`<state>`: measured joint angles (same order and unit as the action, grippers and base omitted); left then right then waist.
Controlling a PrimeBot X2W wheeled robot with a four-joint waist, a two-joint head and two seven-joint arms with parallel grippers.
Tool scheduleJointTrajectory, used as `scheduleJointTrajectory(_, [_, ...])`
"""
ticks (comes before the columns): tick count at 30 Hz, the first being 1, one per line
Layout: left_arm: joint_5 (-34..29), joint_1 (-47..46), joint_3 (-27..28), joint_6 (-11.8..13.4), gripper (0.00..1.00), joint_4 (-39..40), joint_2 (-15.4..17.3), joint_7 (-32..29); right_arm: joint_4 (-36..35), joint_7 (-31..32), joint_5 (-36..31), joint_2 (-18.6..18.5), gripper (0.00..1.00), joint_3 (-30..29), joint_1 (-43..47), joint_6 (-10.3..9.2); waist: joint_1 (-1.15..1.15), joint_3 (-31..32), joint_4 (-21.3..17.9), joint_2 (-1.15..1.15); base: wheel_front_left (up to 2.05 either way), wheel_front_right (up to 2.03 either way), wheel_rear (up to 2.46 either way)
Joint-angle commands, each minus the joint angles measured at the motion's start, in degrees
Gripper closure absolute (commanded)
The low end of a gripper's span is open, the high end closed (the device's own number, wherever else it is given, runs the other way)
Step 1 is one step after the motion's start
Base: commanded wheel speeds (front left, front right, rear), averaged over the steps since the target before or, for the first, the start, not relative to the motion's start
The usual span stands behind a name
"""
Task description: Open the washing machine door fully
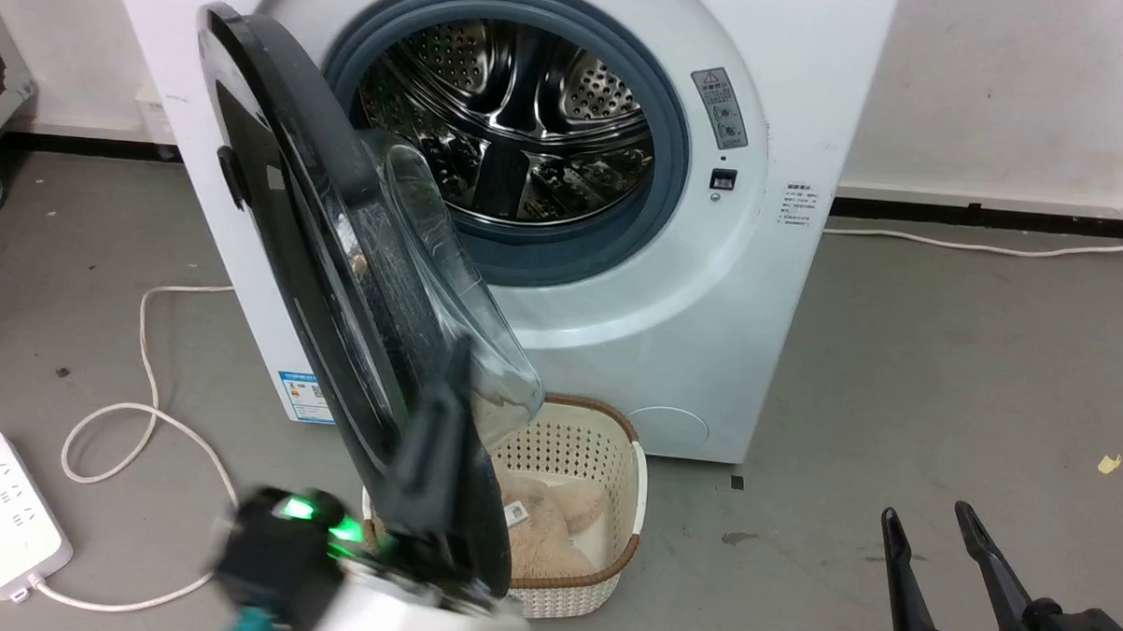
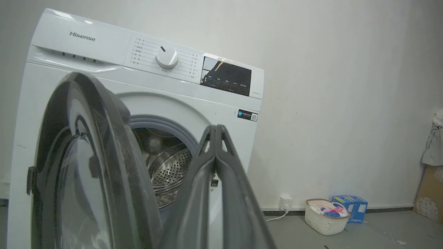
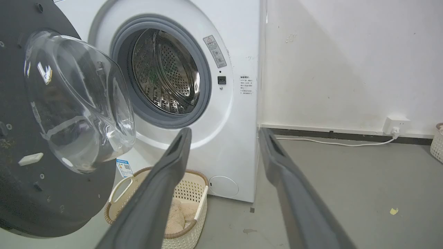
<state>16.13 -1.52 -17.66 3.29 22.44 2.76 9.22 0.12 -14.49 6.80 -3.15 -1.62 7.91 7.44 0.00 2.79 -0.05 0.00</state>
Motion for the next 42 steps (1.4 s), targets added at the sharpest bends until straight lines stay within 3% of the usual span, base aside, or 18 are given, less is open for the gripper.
scheduleJointTrajectory(1, [0.46,1.44,-2.15,0.23,1.00,-1.78,0.12,-0.04,0.43,-0.32,0.45,0.27,0.00,-0.05,-0.30,0.05,0.00,-0.20,-0.16,0.00,0.00,0.00,0.00])
scheduleJointTrajectory(10, [1.64,3.74,-10.32,0.37,1.00,-13.61,0.12,-1.38,1.33,-0.45,1.17,0.27,0.00,-0.19,-0.73,0.05,0.00,-0.95,-0.68,0.00,0.00,0.00,0.00])
scheduleJointTrajectory(24, [1.52,0.25,-8.05,1.92,1.00,-25.60,1.31,-0.72,1.72,-0.50,1.47,0.27,0.00,0.17,-0.73,0.05,0.00,-2.16,1.44,0.00,0.00,0.00,0.00])
scheduleJointTrajectory(34, [4.15,1.34,-5.64,2.23,1.00,-27.82,2.39,-0.05,1.64,-0.51,1.80,0.27,0.00,0.41,-0.23,0.05,0.00,-1.59,8.08,0.00,0.00,0.00,0.00])
scheduleJointTrajectory(42, [5.69,1.26,-0.68,3.97,1.00,-27.63,6.03,-0.41,1.58,-0.51,1.95,0.27,0.00,0.98,-0.07,0.05,0.00,-1.82,14.88,0.00,0.00,0.00,0.00])
